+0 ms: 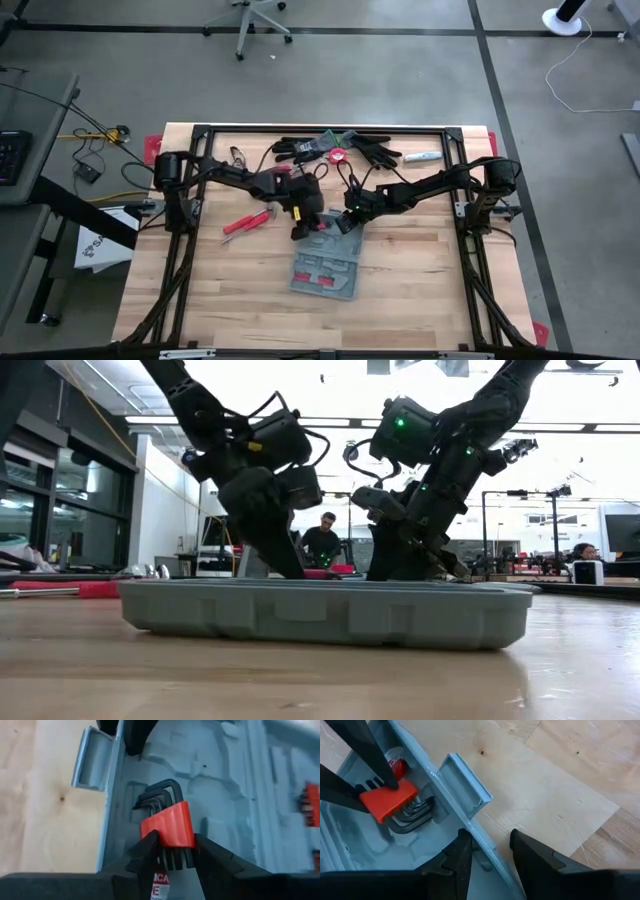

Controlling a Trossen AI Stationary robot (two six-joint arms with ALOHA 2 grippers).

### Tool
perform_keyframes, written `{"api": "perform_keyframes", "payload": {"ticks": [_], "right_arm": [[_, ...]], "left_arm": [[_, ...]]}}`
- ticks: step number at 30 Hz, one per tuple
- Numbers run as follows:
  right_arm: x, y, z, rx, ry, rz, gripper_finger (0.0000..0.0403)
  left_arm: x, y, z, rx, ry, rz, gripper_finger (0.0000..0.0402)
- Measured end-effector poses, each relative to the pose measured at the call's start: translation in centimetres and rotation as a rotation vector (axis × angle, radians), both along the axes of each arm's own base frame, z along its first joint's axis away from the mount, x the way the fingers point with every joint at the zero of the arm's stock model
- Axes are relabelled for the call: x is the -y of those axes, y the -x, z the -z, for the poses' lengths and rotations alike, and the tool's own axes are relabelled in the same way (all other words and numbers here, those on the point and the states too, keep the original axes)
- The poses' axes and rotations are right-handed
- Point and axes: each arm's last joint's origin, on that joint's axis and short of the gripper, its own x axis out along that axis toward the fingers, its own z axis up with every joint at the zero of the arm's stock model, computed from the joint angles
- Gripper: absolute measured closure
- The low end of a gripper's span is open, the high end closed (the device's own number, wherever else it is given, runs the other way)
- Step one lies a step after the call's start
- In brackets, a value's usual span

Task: Prefit tool cases
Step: Remove the set of allen wrenches from the gray tool box

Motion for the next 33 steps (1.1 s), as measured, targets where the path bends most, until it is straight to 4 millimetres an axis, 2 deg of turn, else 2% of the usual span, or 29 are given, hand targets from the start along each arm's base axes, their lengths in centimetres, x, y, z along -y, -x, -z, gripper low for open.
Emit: {"api": "perform_keyframes", "payload": {"ticks": [4, 11, 18, 22, 28, 33], "right_arm": [[0.0, 0.0, 0.0, 0.0, 0.002, -0.003, 0.0269], [0.0, 0.0, 0.0, 0.0, -0.003, 0.005, 0.0269], [0.0, 0.0, 0.0, 0.001, -0.007, 0.013, 0.0269], [0.0, 0.0, 0.0, 0.001, -0.008, 0.014, 0.027], [0.0, 0.0, 0.0, 0.002, -0.012, 0.02, 0.027], [0.0, 0.0, 0.0, -0.002, -0.017, 0.016, 0.027]], "left_arm": [[0.6, -0.1, -0.1, -0.005, -0.095, -0.031, 0.0284], [0.7, -0.4, -0.1, 0.013, -0.108, -0.071, 0.0291], [0.4, -0.7, -0.3, 0.035, -0.178, -0.152, 0.0361], [0.1, -0.7, -0.3, 0.03, -0.152, -0.198, 0.0394], [-0.6, -0.4, -0.5, 0.009, -0.059, -0.239, 0.0398], [-1.6, 0.6, -2.2, 0.006, -0.026, -0.256, 0.04]]}}
